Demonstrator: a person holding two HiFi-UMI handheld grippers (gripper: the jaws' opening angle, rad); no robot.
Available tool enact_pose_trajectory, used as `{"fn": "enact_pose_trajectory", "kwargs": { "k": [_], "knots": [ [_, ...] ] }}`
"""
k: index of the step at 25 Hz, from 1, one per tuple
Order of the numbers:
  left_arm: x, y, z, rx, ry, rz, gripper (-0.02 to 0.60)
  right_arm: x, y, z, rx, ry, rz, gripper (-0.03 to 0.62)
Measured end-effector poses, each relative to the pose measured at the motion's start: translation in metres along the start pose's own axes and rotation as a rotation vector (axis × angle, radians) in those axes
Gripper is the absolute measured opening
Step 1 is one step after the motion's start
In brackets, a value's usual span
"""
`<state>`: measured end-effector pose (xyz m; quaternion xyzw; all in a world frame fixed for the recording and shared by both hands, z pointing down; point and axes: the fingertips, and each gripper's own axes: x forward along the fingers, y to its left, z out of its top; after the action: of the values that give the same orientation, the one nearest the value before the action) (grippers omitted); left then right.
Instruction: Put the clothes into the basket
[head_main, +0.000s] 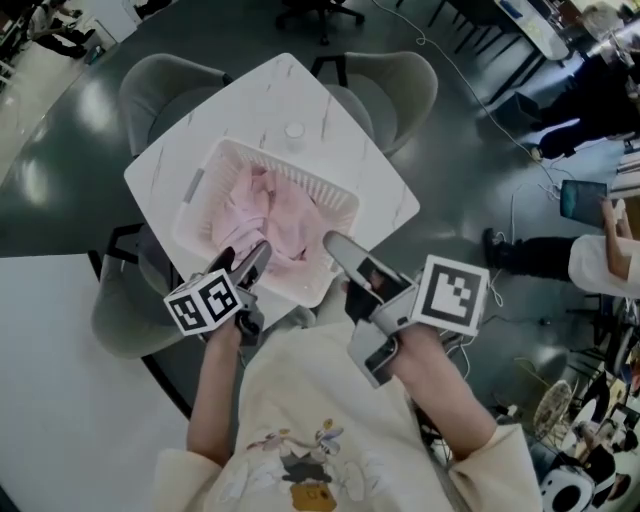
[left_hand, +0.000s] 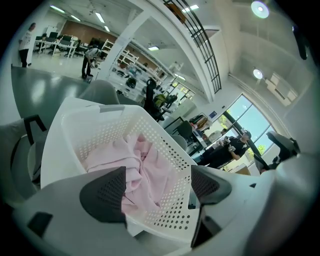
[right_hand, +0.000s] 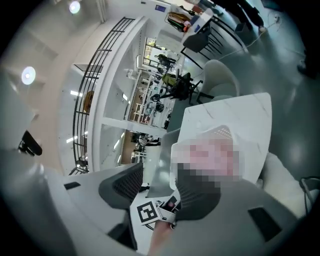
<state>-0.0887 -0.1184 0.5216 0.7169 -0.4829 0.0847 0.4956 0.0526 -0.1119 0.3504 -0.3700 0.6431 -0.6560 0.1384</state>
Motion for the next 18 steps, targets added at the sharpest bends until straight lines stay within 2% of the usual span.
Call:
{"fn": "enact_pose_trajectory", "kwargs": {
  "k": [2, 5, 7, 9, 12, 15, 18],
  "knots": [
    [-0.002, -0.001, 0.001, 0.003, -0.003, -0.004, 0.413, -0.017, 0.002, 0.001, -0.032, -0.054, -0.027, 0.204],
    [-0.005, 0.001, -0.001, 0.008, -0.007, -0.006, 0.413, -0.022, -0.001, -0.002, -0.134, -0.091, -0.009, 0.204],
    [-0.005, 0.003, -0.001, 0.017, -0.006, -0.006, 0.413, -0.006, -0.008, -0.011, -0.190, -0.033, 0.015, 0.202],
    [-0.005, 0.001, -0.002, 0.023, 0.001, -0.012, 0.413, 0.010, -0.017, -0.021, -0.200, 0.038, 0.024, 0.202],
    [-0.009, -0.002, -0.007, 0.028, 0.011, -0.018, 0.412, 0.023, -0.028, -0.027, -0.209, 0.087, 0.022, 0.202],
    [-0.010, -0.004, -0.004, 0.040, 0.010, -0.029, 0.412, 0.044, -0.032, -0.032, -0.254, 0.140, 0.099, 0.196],
    [-0.011, -0.007, 0.001, 0.040, -0.007, -0.047, 0.413, 0.060, -0.059, -0.039, -0.286, 0.204, 0.056, 0.195]
  ]
}}
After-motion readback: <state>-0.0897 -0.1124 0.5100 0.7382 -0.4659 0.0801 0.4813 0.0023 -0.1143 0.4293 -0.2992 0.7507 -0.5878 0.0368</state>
